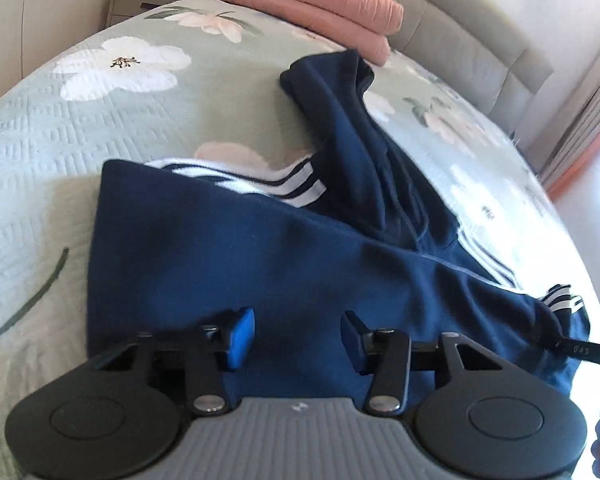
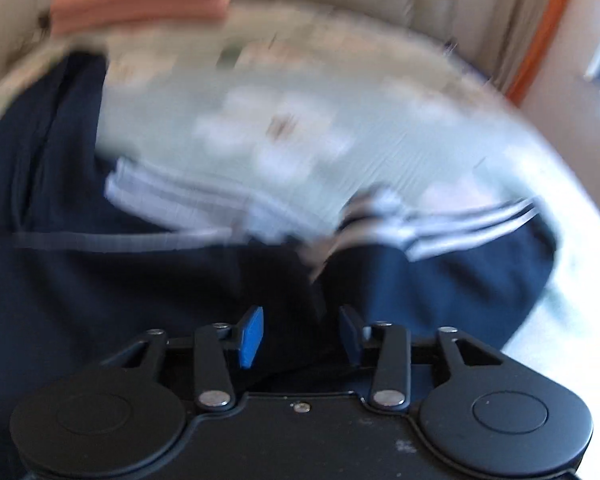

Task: Fold large clothes
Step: 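Fold the held sleeve across the hoodie body with the left gripper and release, then grasp the other striped sleeve cuff with the right gripper and lift it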

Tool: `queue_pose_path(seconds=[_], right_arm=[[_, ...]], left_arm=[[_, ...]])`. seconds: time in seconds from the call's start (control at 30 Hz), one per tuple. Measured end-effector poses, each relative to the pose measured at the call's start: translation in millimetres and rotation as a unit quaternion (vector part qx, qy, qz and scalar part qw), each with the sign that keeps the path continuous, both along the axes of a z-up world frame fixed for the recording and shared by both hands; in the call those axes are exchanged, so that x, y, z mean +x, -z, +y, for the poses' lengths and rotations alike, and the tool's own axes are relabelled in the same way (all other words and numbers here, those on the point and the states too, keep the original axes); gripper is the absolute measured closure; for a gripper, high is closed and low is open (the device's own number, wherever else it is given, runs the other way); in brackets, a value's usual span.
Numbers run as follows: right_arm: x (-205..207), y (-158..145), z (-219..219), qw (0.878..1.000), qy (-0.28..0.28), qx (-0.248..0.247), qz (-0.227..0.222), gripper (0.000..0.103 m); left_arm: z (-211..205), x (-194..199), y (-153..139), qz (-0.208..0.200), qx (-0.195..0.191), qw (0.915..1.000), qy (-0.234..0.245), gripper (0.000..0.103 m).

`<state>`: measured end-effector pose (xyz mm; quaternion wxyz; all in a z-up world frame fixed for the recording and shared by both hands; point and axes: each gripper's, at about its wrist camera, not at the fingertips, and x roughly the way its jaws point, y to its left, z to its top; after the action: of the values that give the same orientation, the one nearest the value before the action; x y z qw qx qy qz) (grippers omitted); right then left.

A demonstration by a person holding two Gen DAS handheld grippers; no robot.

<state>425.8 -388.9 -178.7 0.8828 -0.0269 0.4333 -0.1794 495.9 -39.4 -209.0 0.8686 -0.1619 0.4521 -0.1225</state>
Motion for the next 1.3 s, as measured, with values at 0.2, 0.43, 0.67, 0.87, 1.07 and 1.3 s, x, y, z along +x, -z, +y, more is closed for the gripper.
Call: queue_pose_path(seconds=[0.2,0.43,0.67,0.87,1.07,1.3], right_arm=[[2.7,-23.9,24.0,0.985,-0.064,0.148,-0.058,0.045],[16.3,52.3,25.8,0.986,-0.020,0.167,0.024,0.067],[-16.6,5.4,-6.3,0.982,-0.040,0.179,-0.031,0.066],[-43.0,-45.3,-131.6,0.983,0.057,0.145,-0.092,0.036],[-8.0,-12.0,-311.9,0.964,0.189,0.180,-0.048,0.036],[20.9,31.0,-421.9,0.933,0.302,0.191,-0.048,0.023]], left_arm=[[-19.8,-10.7,-13.4,-0.022,-0.016,0.9982,0.053,0.096],[-42.3,-17.7,22.8,-0.010,-0.001,0.9979,0.064,0.095],[-41.9,-14.5,27.4,-0.002,-0.003,0.9979,0.064,0.095],[-58.6,-17.1,22.1,-0.011,0.050,0.9960,0.074,0.095],[-71.9,-26.5,24.5,-0.041,0.087,0.9929,0.071,0.095],[-80.4,-28.6,22.2,-0.043,0.111,0.9910,0.062,0.095]])
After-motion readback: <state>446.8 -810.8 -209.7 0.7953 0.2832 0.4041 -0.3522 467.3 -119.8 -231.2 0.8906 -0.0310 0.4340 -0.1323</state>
